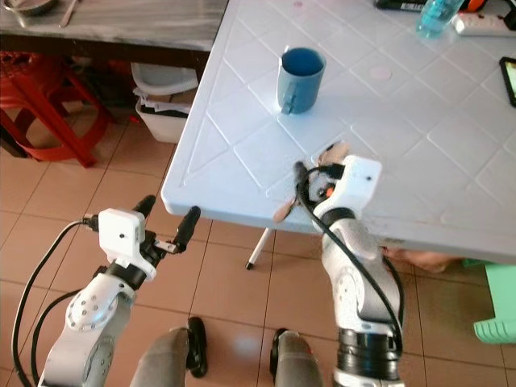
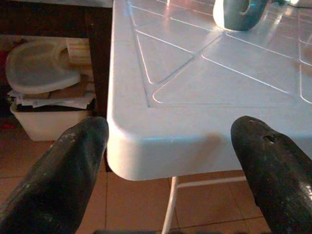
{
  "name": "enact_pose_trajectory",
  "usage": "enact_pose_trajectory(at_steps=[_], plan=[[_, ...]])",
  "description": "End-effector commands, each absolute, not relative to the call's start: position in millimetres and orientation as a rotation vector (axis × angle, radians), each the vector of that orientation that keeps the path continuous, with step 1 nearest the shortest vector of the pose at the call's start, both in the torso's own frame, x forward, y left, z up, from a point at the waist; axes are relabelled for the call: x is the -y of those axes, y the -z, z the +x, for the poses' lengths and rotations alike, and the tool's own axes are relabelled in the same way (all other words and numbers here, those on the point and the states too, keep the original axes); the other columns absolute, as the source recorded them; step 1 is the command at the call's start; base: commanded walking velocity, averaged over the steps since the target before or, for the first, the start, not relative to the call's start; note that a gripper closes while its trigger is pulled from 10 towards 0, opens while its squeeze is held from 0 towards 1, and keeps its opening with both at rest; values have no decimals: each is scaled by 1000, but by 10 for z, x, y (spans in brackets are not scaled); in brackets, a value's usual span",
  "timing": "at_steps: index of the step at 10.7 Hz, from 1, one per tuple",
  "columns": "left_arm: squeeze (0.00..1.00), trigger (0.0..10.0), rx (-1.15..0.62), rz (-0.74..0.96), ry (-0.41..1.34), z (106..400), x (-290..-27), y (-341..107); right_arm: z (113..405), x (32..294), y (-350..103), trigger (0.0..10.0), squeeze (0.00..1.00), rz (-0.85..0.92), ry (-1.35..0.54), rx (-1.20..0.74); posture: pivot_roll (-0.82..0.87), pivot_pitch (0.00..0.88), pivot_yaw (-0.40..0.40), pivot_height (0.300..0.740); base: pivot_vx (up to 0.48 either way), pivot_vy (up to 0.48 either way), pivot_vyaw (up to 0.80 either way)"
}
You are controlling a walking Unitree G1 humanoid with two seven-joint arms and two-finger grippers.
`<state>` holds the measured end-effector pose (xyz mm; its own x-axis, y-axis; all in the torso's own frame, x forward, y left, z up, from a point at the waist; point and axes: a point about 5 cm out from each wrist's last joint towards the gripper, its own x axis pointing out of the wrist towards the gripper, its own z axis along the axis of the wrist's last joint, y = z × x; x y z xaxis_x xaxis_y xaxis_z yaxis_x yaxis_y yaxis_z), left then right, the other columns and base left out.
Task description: Setting the table
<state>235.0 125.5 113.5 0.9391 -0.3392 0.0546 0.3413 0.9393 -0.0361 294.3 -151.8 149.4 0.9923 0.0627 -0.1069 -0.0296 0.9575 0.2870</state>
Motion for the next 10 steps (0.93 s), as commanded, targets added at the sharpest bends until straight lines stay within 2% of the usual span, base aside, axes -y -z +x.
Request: enact_pose_trajectory(at_steps=[1,2,3,4,5,6,7,10], plan=[[0,10000,40,-38,348,2330,-1257,-1138,2904,1470,-1346,10000,0,286,-73,-220,-25,245,22,740,0,0,0],[0,10000,35,-37,348,2322,-1261,-1130,2883,1474,-1256,10000,0,284,-72,-291,-24,247,24,740,0,0,0],[0,10000,32,-37,348,2322,-1260,-1126,2877,1517,-1201,3216,0,260,-73,-334,-24,246,22,740,0,0,0],[0,10000,29,-38,348,2324,-1257,-1125,2891,1605,-1173,0,0,235,-38,-360,-25,247,22,740,0,0,0],[0,10000,28,-38,349,2327,-1255,-1123,2917,1708,-1132,0,0,190,-11,-407,-25,248,22,740,0,0,0],[0,10000,22,-39,352,2324,-1247,-1114,2948,1818,-1111,902,0,156,6,-443,-26,250,22,740,0,0,0],[0,10000,16,-39,354,2317,-1240,-1105,2983,1924,-1119,1098,0,170,23,-461,-24,250,22,740,0,0,0],[0,10000,4,-37,356,2308,-1241,-1094,3020,2088,-1041,1020,0,145,37,-541,-16,251,21,740,0,0,0]])
